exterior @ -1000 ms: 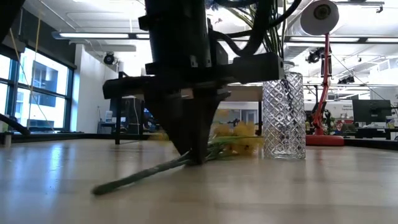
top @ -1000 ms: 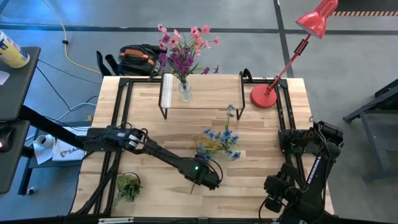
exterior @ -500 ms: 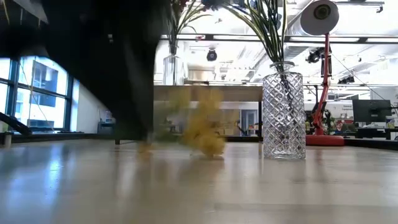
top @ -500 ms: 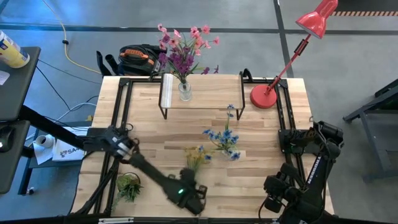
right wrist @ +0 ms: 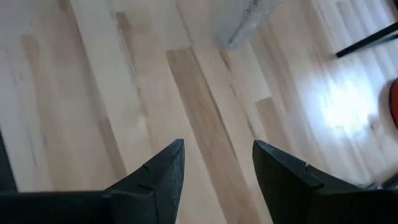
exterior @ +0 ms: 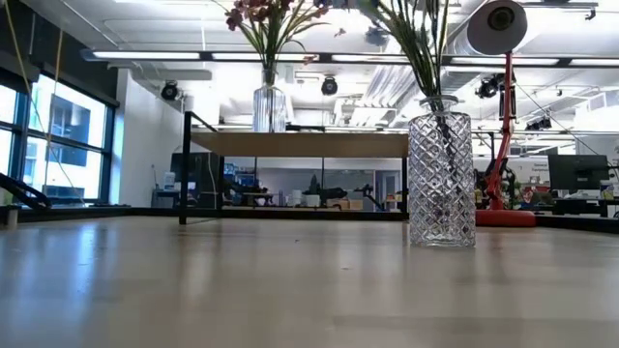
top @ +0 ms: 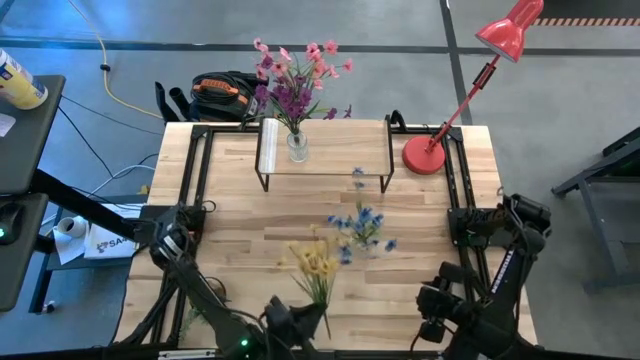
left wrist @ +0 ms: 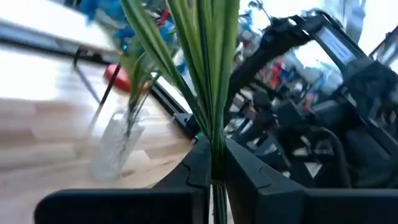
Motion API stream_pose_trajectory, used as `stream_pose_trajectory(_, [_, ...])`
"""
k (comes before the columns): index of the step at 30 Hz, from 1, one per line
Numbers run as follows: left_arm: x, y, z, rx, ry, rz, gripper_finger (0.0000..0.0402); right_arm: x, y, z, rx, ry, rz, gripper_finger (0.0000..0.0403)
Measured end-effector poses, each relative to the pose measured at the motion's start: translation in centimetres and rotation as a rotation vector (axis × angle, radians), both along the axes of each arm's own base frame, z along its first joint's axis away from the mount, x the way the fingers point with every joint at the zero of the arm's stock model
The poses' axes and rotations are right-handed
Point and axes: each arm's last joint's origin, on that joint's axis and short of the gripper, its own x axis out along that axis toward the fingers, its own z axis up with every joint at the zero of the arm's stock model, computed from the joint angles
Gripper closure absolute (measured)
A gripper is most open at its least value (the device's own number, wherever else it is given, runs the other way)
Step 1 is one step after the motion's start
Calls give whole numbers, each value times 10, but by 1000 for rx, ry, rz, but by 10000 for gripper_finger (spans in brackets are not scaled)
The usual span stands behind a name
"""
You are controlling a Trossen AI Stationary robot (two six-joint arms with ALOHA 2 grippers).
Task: Pick and place flowers into a vace then onto a shelf
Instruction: Put the yellow flowers into the transparent vase
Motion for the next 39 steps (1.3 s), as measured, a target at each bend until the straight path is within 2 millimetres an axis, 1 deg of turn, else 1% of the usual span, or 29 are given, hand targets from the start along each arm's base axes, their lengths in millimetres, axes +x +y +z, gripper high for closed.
stream_pose_trajectory(2, [5,-5,17,48,53,-28,332,3,-2,0,-4,-3,-5,221])
stream_pose_trajectory(4, [11,-8,38,106,98,-49,342,6,-3,0,-5,-3,-15,221])
stream_pose_trajectory(7, [20,-6,72,209,166,-126,354,8,-4,0,1,-6,-21,221])
stream_pose_trajectory(10, [28,2,105,323,204,-192,354,6,-1,0,16,-14,-9,221])
stream_pose_trajectory(14, [37,19,147,418,186,-259,350,-3,7,-1,45,-21,23,221])
stream_pose_trajectory(18, [41,38,180,511,162,-292,348,-10,13,-2,85,-10,21,221])
stream_pose_trajectory(21, [50,55,190,597,153,-297,354,-12,17,-2,120,-16,23,221])
stream_pose_trajectory(24, [67,78,193,631,138,-308,354,-11,19,-3,143,-21,23,221])
stream_pose_trajectory(27, [84,101,194,643,80,-384,354,-11,19,-3,153,-19,22,221])
stream_pose_trajectory(30, [104,126,188,677,93,-422,354,-11,19,-3,152,-18,21,221])
stream_pose_trajectory(34, [131,161,173,720,137,-510,354,-9,18,-3,146,-21,11,221])
stream_pose_trajectory(36, [141,180,167,709,164,-530,352,-7,16,-3,149,-19,-4,221])
stream_pose_trajectory(39, [153,205,159,697,214,-513,346,-2,13,-3,147,-18,-22,221])
